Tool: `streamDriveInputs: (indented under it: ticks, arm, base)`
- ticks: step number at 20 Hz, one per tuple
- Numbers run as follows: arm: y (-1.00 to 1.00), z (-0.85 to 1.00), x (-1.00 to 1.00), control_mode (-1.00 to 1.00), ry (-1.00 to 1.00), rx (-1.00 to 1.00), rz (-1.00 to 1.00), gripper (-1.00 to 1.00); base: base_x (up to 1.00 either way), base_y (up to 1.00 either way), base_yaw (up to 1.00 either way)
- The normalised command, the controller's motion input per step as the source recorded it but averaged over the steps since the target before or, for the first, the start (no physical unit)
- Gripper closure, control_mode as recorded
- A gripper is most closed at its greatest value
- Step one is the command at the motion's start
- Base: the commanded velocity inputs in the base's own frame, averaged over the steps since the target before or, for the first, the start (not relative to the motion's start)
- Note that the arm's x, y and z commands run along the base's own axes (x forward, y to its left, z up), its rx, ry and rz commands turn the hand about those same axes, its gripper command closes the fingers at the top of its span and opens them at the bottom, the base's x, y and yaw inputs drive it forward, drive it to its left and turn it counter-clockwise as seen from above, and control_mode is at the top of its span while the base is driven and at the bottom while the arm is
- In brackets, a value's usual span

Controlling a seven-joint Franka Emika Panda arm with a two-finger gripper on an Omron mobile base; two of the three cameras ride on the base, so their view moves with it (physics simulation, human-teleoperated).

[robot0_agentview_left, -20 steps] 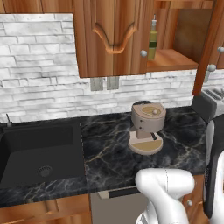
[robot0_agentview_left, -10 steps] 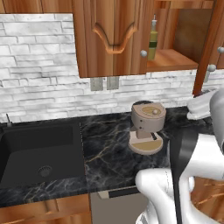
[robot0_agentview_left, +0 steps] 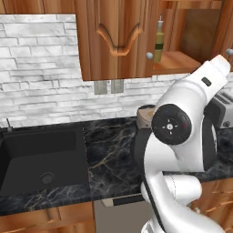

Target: Move the oil and vinegar bottle and syrup bottle from the cabinet to the dining counter.

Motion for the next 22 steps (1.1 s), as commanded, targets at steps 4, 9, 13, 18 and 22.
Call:
streamDriveInputs:
  ticks: [4,9,13,18,22]
  arm:
    - [0.02,-0.2,0.48,-1.0,0.26,-0.18,-0.07,-1.0]
    - [0.0,-0.46,0.06,-1.0,0.01,-0.12,-0.12,-1.0]
    - [-0.19,-0.31,0.33,-1.0,0.04,-0.05,-0.07,-1.0]
    - [-0.21,-0.09,0.51,-1.0,0.11,-0.07,-0.04,-1.0]
    - [-0.2,0.0,0.5,-1.0,0.11,-0.08,-0.05,-1.0]
  base:
    - [0.0,0.0,0.0]
    - [0.0,0.0,0.0]
    - [0.0,0.0,0.0]
    - [0.0,0.0,0.0]
    - [0.0,0.0,0.0]
